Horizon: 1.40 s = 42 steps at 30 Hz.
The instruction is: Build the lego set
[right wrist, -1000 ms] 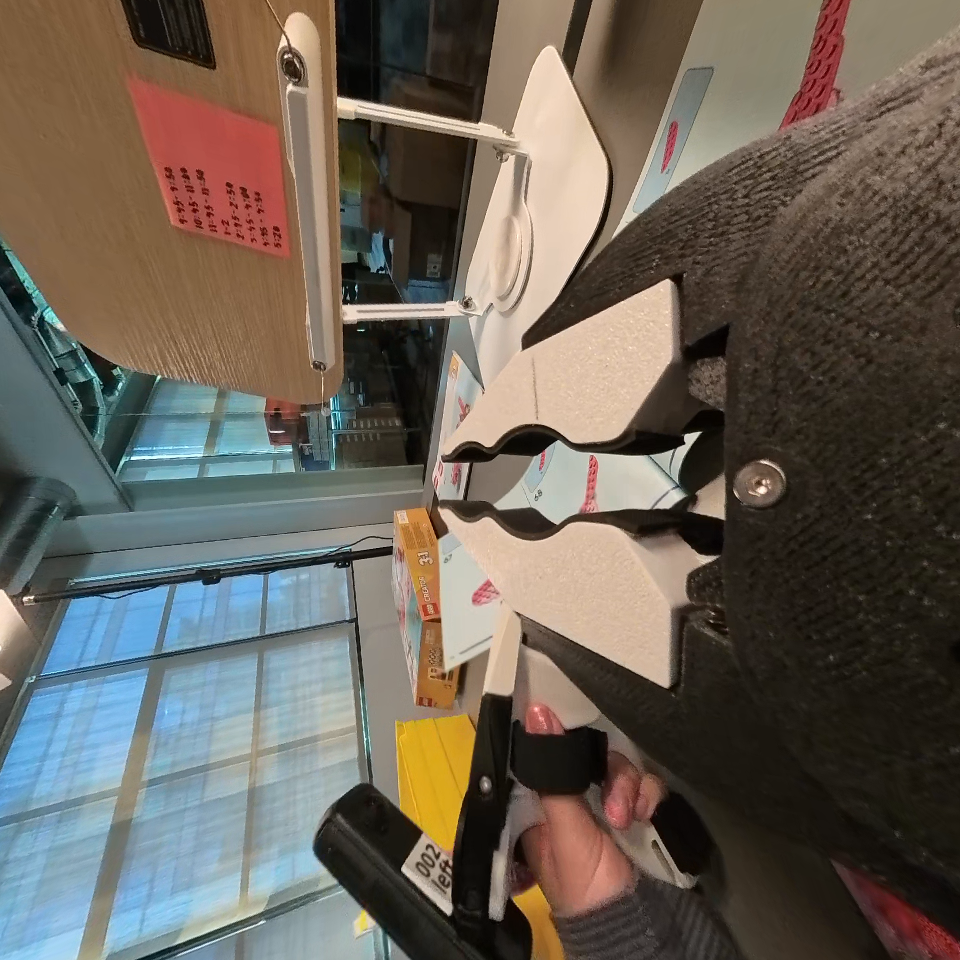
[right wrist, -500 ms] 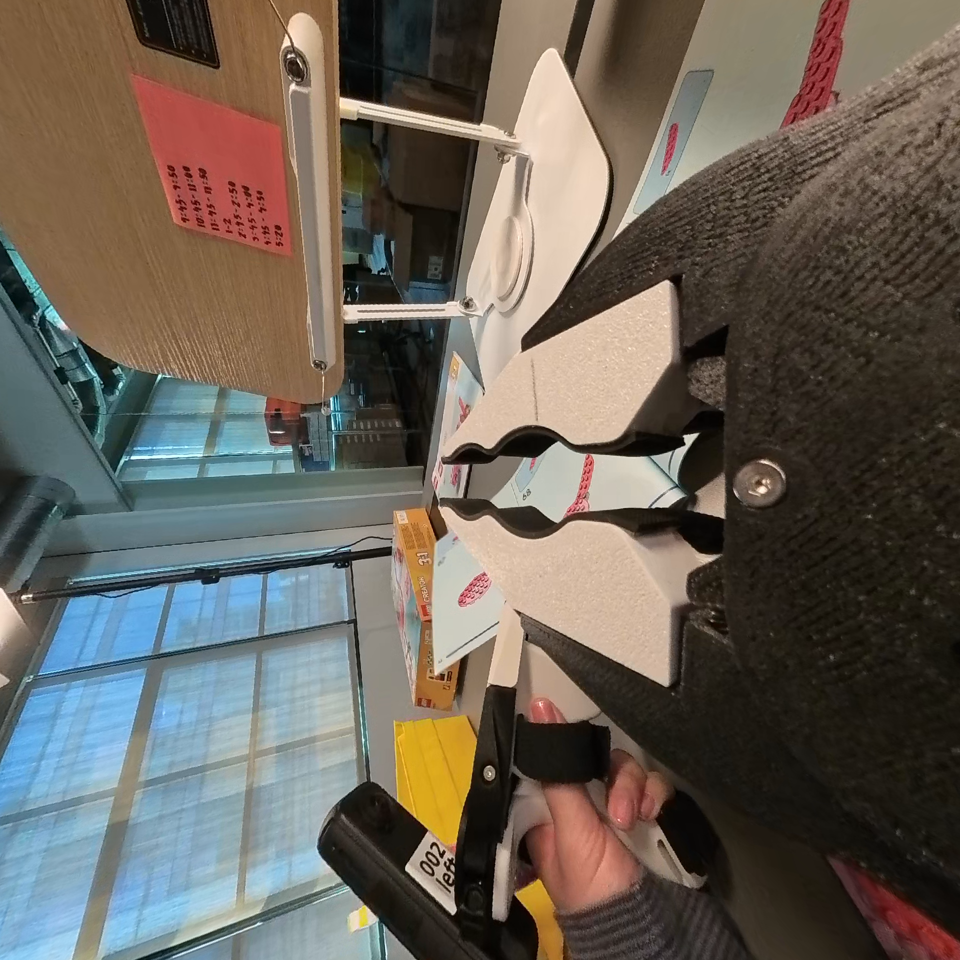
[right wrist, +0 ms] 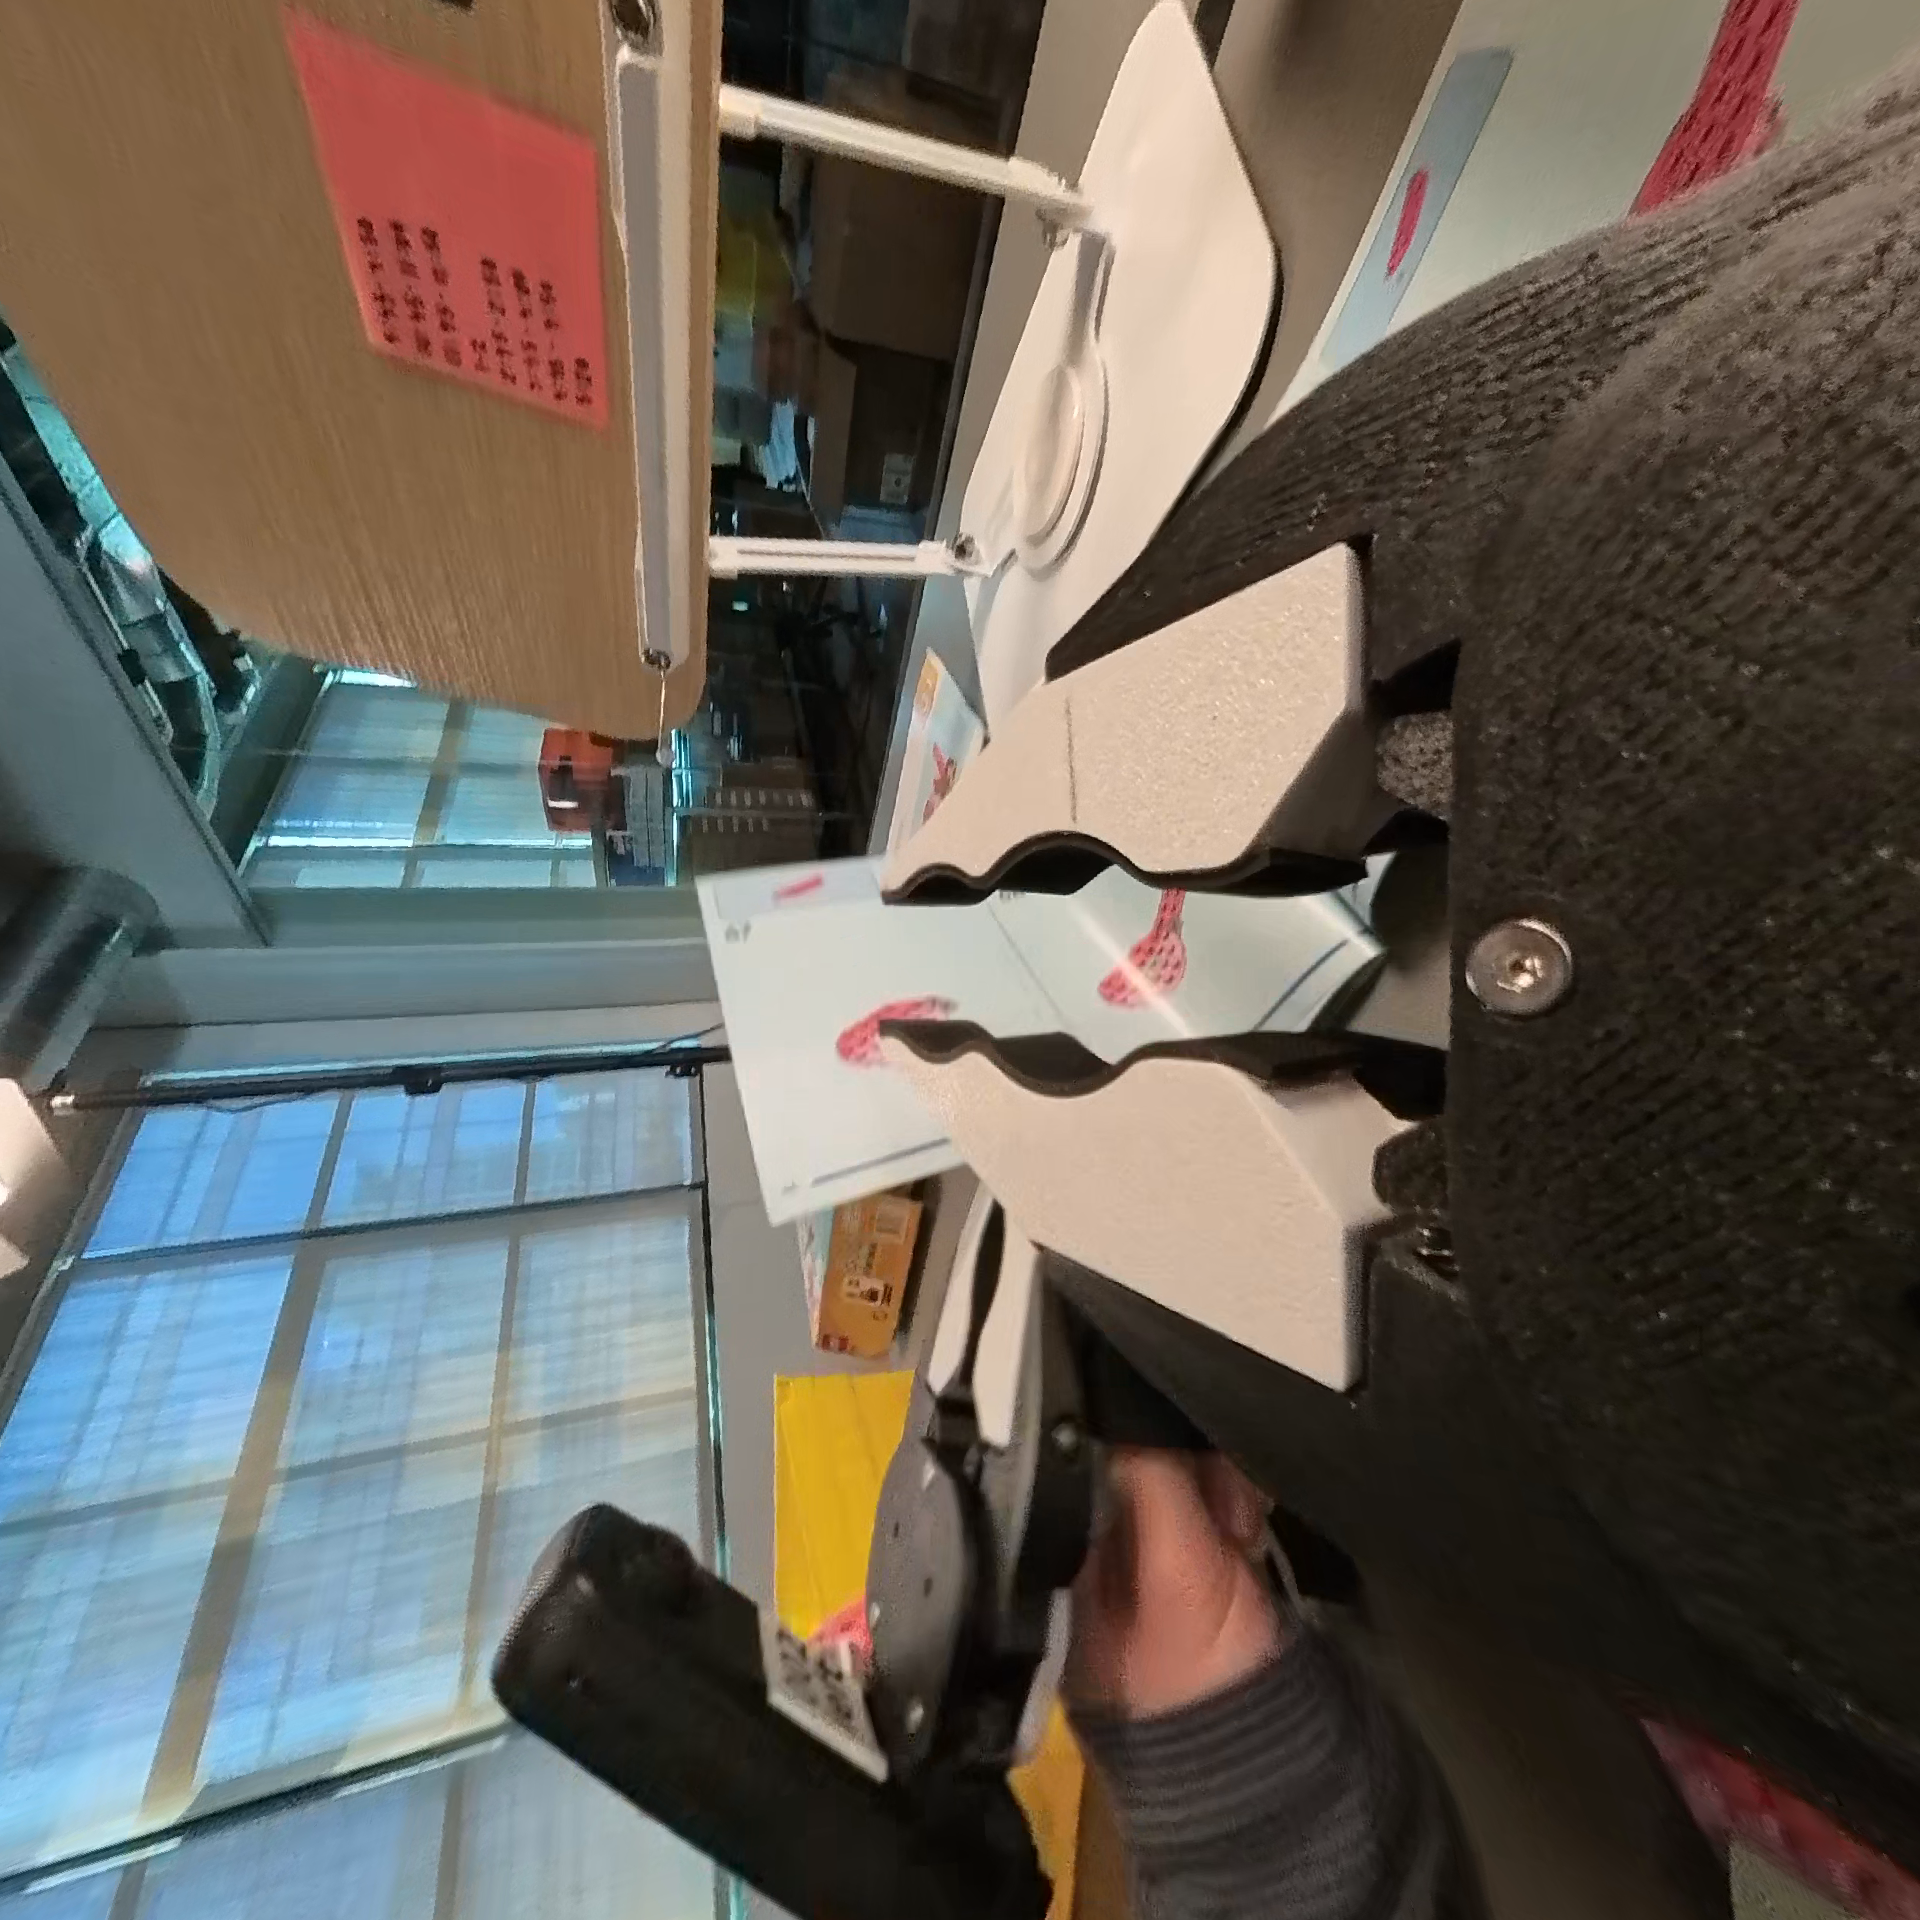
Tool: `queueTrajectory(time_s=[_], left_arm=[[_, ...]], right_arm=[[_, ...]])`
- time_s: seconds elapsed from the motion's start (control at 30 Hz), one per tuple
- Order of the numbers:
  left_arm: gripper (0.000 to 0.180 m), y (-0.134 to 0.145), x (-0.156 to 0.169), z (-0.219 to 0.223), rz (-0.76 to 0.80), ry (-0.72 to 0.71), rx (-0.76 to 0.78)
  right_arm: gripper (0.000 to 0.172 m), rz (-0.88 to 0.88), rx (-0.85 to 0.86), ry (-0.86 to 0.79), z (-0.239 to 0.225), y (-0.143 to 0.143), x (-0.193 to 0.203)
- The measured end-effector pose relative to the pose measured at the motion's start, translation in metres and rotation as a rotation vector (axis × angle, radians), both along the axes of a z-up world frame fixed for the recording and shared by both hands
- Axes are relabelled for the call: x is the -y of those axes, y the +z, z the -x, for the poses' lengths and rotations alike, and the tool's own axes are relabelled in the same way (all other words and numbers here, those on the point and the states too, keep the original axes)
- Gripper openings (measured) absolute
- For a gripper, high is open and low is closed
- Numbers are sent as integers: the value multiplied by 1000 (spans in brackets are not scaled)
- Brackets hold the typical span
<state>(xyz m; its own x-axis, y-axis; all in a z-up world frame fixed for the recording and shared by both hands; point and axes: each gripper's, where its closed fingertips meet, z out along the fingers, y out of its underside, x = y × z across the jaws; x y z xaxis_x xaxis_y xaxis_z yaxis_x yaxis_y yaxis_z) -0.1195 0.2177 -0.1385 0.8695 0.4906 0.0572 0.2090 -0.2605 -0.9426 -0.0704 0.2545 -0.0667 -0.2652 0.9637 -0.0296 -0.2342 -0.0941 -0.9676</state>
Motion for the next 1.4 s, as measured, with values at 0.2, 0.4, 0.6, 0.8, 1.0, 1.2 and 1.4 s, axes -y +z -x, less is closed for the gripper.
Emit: queueTrajectory(time_s=[0.2,0.4,0.6,0.8,1.0,1.2,1.4], left_arm=[[0,-6,-10,-12,239,-31,-382],[0,-6,-12,-16,271,-44,-459],[0,-5,-12,-17,283,-48,-491],[0,-6,-12,-18,286,-50,-491],[0,-3,-11,-16,238,-46,-439],[0,-2,-11,-17,221,-51,-433],[0,-2,-11,-18,210,-57,-420]], right_arm=[[59,143,31,127,3,2,14],[61,118,50,114,5,-2,16],[60,134,39,146,3,0,17],[61,122,43,133,3,-1,17],[57,143,46,133,3,-1,13],[52,169,47,150,2,-1,12],[52,175,37,181,0,1,15]])
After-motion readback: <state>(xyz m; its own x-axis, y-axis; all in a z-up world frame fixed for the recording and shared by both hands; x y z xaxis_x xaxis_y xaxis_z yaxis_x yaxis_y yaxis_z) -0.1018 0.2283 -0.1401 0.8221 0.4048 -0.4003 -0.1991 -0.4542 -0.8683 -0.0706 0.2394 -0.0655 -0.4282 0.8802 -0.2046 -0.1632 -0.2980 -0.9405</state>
